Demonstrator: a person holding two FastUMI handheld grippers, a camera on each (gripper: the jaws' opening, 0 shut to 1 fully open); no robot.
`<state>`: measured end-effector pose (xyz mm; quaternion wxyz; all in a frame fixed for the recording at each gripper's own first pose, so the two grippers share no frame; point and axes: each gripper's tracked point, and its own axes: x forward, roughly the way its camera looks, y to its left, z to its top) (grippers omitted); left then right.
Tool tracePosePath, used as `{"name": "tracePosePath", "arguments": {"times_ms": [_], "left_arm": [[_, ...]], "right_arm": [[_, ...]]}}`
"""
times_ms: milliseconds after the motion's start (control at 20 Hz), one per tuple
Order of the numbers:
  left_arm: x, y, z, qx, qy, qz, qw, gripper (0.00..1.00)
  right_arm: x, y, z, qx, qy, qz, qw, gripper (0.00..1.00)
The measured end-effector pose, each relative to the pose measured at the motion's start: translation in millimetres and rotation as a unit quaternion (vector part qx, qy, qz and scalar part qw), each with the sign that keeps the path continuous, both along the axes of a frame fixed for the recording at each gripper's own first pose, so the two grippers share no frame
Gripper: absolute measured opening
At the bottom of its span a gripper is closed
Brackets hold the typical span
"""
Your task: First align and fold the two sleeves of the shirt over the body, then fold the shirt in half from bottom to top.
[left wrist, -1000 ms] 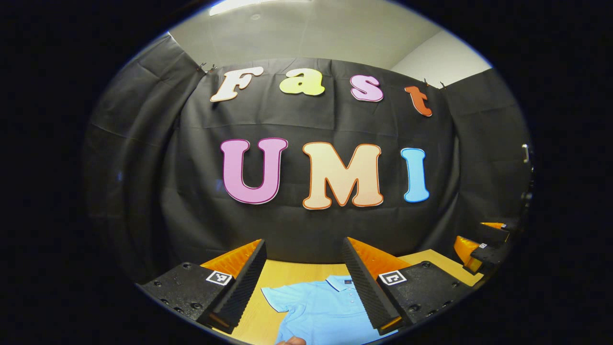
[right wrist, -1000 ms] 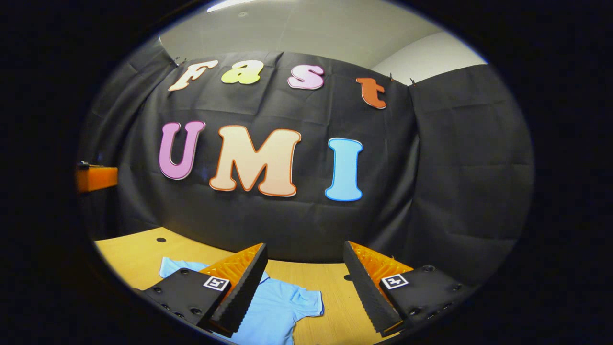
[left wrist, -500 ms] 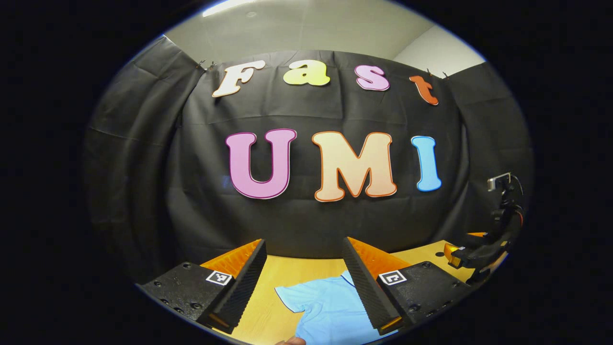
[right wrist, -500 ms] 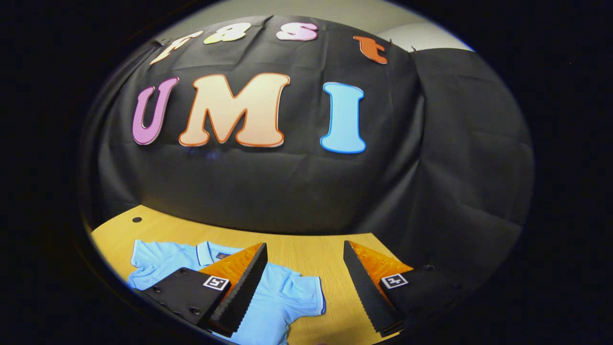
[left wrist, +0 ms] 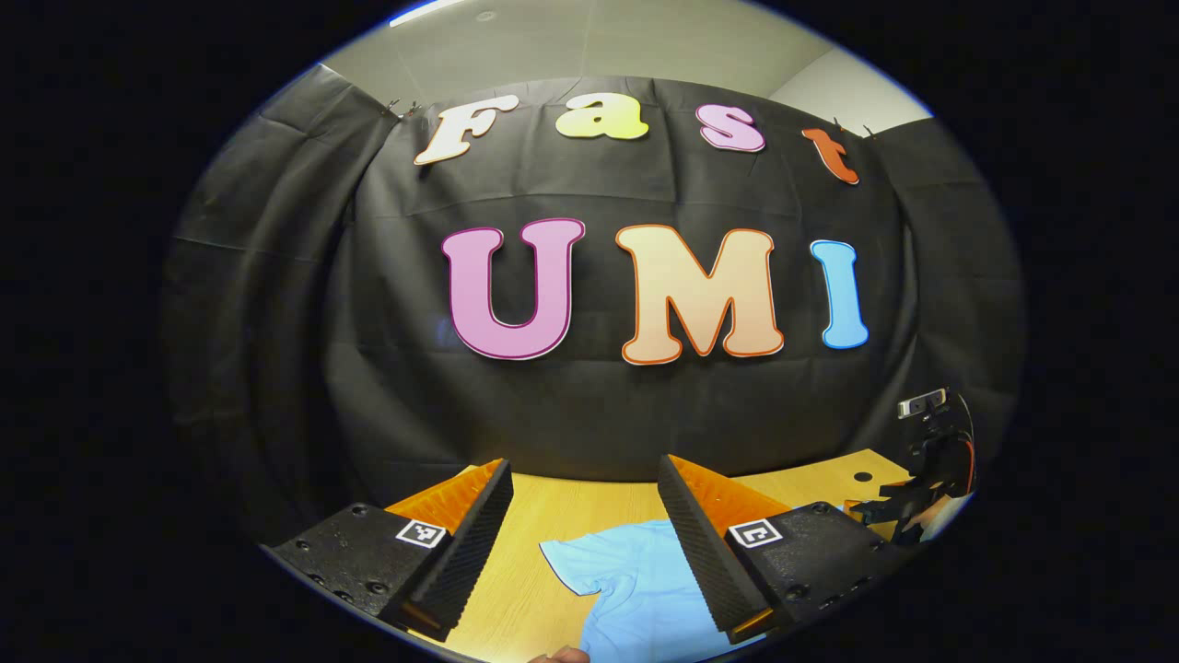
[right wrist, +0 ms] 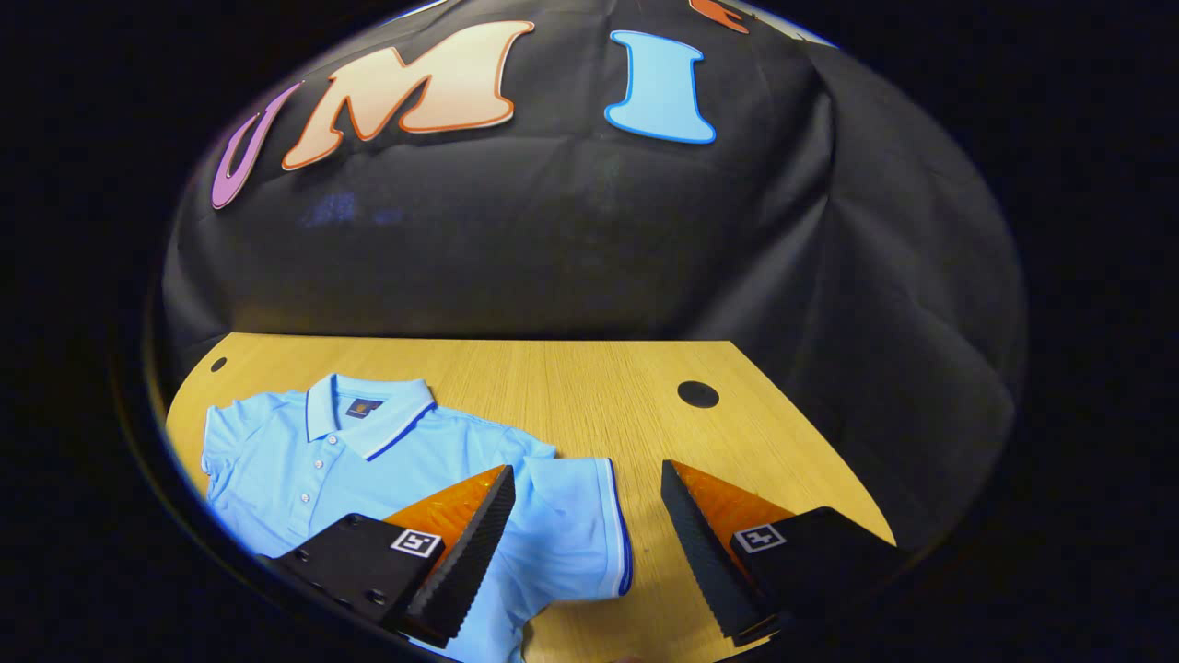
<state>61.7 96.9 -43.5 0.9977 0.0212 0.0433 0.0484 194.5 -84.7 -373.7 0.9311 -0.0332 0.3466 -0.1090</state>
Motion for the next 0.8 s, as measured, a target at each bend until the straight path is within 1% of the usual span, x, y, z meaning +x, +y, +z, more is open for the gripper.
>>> {"name": "tracePosePath", "arguments": {"times_ms": [250,300,350,400,450,500,650,700,750,800], "left_arm": [[8.0,5.2,-11.3,-0.003,0.015,0.004,1.0,0.95],[9.4,3.8,-12.0,-0.004,0.016,0.002,1.0,0.95],[10.8,3.3,-12.4,-0.005,0.016,0.0,1.0,0.95],[12.8,2.0,-11.5,-0.005,0.014,0.0,1.0,0.95],[14.0,1.7,-12.5,-0.006,0.015,-0.002,1.0,0.95],[15.3,1.2,-13.8,-0.007,0.016,-0.002,1.0,0.95],[15.5,3.9,-21.5,-0.014,0.025,0.001,1.0,0.95],[16.0,4.8,-22.8,-0.017,0.028,0.002,0.999,0.95],[16.1,5.7,-25.2,-0.017,0.03,0.002,0.999,0.95],[16.6,7.2,-25.9,-0.017,0.031,0.005,0.999,0.95]], "right_arm": [[5.2,-14.9,-44.8,0.026,0.06,-0.04,0.997,0.99],[2.7,-16.1,-52.7,0.035,0.075,-0.047,0.996,1.0],[-4.3,-15.4,-63.7,0.045,0.097,-0.052,0.993,0.99],[-13.6,-7.2,-68.4,0.072,0.121,-0.051,0.989,1.0],[-2.0,-11.7,-66.5,0.065,0.097,-0.057,0.991,0.82],[-5.7,-7.3,-69.5,0.079,0.108,-0.055,0.989,0.65],[-4.1,3.1,-62.6,0.096,0.101,-0.051,0.989,0.1],[-3.5,6.1,-64.8,0.106,0.104,-0.05,0.988,0.08],[-2.6,10.9,-60.0,0.114,0.102,-0.046,0.987,0.04],[2.1,13.5,-55.1,0.114,0.09,-0.042,0.988,0.04]]}}
